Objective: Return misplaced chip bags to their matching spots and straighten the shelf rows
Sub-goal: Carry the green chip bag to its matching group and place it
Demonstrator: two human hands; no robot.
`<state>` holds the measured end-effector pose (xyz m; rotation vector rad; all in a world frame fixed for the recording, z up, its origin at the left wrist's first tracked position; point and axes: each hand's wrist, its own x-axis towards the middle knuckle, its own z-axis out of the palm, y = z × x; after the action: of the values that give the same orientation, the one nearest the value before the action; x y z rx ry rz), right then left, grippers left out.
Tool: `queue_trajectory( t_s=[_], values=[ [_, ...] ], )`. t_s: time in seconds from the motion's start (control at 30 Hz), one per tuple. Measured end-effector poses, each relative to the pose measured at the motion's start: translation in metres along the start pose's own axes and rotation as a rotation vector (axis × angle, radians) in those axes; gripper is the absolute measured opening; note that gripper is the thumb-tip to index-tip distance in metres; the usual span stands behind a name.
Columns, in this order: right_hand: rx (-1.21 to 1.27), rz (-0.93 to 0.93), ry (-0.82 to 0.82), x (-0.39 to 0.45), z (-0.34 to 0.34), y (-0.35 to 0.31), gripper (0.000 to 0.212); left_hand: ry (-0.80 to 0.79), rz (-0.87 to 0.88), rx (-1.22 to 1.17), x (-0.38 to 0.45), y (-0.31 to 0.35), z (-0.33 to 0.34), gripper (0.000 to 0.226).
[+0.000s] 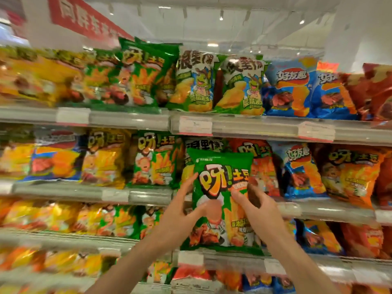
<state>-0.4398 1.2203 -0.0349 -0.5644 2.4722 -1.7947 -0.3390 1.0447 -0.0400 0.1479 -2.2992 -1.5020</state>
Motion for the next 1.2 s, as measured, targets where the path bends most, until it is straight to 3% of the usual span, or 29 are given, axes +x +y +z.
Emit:
queue_trajectory(
  t_s=[0.1, 0.23, 0.37, 0.47, 0.5, 0.63, 0.67, 0.77, 1.0, 1.2],
  values=[
    [-0.012, -0.036, -0.077, -0.025, 0.067, -0.029, 0.101, 0.066, -0.02, -0.016, -0.039, -0.014, -0.069, 0.069],
    [0.054, -0.065, -0.218, -0.057, 0.16, -0.07, 0.071, 0.155, -0.016, 0.032, -0.091, -0.04, -0.164, 0.07],
    [0.097, -0.094, -0.357, -0.079, 0.243, -0.108, 0.054, 0.252, -0.05, 0.048, -0.136, -0.061, -0.246, 0.067],
    [0.122, -0.134, -0.437, -0.087, 0.303, -0.133, 0.086, 0.337, -0.047, 0.03, -0.161, -0.069, -0.3, 0.064],
    [0.11, -0.151, -0.47, -0.089, 0.322, -0.143, 0.088, 0.364, -0.053, 0.028, -0.168, -0.074, -0.316, 0.062],
    [0.109, -0.181, -0.559, -0.088, 0.39, -0.168, 0.057, 0.436, -0.1, 0.048, -0.181, -0.103, -0.376, 0.064],
    [0.101, -0.198, -0.582, -0.086, 0.407, -0.173, 0.061, 0.451, -0.108, 0.049, -0.181, -0.11, -0.391, 0.065],
    [0.114, -0.218, -0.578, -0.073, 0.46, -0.182, 0.101, 0.484, -0.117, 0.037, -0.175, -0.126, -0.431, 0.063],
    [0.176, -0.236, -0.557, -0.035, 0.565, -0.209, 0.089, 0.551, -0.16, 0.16, -0.134, -0.168, -0.526, 0.082],
    [0.153, -0.198, -0.488, -0.01, 0.609, -0.215, 0.096, 0.491, -0.098, 0.126, -0.103, -0.193, -0.57, 0.074]
  ],
)
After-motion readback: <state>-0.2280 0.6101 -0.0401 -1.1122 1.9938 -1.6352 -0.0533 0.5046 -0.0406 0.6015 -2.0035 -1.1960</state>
